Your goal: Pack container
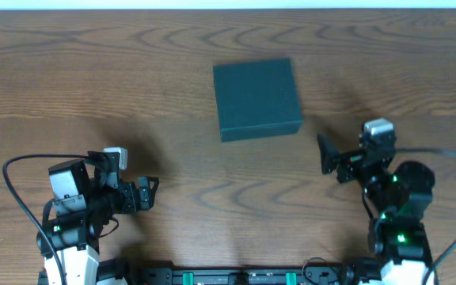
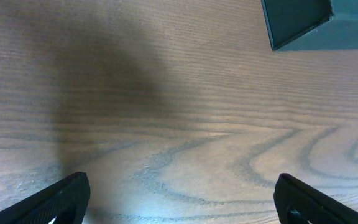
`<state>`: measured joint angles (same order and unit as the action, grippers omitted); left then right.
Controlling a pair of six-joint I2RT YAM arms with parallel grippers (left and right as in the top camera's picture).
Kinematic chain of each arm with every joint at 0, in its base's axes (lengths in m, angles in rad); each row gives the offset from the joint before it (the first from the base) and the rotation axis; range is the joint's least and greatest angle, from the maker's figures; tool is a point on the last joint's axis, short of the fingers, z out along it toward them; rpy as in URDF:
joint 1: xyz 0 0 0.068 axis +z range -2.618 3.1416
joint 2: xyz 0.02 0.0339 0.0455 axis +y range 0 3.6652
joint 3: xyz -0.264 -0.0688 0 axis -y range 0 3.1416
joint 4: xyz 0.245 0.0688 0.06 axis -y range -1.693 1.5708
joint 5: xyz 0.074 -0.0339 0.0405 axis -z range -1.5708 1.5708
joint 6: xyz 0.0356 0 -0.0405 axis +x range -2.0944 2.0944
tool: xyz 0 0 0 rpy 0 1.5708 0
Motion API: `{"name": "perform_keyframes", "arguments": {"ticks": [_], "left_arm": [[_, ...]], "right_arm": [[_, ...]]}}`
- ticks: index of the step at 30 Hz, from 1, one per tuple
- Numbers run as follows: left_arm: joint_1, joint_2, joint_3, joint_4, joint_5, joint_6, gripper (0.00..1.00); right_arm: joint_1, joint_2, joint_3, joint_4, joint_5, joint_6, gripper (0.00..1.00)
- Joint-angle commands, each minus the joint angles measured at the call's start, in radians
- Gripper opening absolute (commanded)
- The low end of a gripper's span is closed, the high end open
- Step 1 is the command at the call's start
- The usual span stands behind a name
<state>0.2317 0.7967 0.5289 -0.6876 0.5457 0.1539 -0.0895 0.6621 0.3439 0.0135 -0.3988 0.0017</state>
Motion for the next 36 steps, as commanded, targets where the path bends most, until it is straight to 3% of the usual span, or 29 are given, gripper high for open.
{"name": "perform_keyframes", "arguments": {"ticks": [1, 5, 8, 9, 15, 24, 31, 36], "left_arm": [[-0.005, 0.0, -0.001, -0.001, -0.004, -0.004, 0.95], [-0.005, 0.0, -0.001, -0.001, -0.004, -0.005, 0.95], [-0.005, 0.0, -0.001, -0.001, -0.004, -0.004, 0.95], [-0.005, 0.0, -0.001, -0.001, -0.004, -0.005, 0.95], [-0.005, 0.0, -0.001, -0.001, -0.004, -0.004, 0.95], [-0.005, 0.0, -0.001, -0.001, -0.004, -0.004, 0.95], [-0.005, 0.0, -0.001, -0.001, -0.004, -0.004, 0.95], [-0.005, 0.0, -0.001, -0.001, -0.004, -0.004, 0.95]], "right_arm": [[-0.039, -0.058, -0.055, 0.006, -0.017, 0.06, 0.99], [-0.137, -0.142, -0.151, 0.019, -0.037, 0.071, 0.99], [-0.147, -0.197, -0.196, -0.01, -0.059, 0.021, 0.92], [-0.146, -0.213, -0.21, -0.024, -0.045, 0.019, 0.99], [-0.146, -0.248, -0.265, -0.079, 0.146, 0.016, 0.99], [-0.111, -0.329, -0.289, -0.19, 0.061, 0.016, 0.99], [-0.026, -0.335, -0.29, -0.185, 0.084, 0.031, 0.99], [-0.024, -0.425, -0.34, -0.054, 0.09, 0.004, 0.99]]}}
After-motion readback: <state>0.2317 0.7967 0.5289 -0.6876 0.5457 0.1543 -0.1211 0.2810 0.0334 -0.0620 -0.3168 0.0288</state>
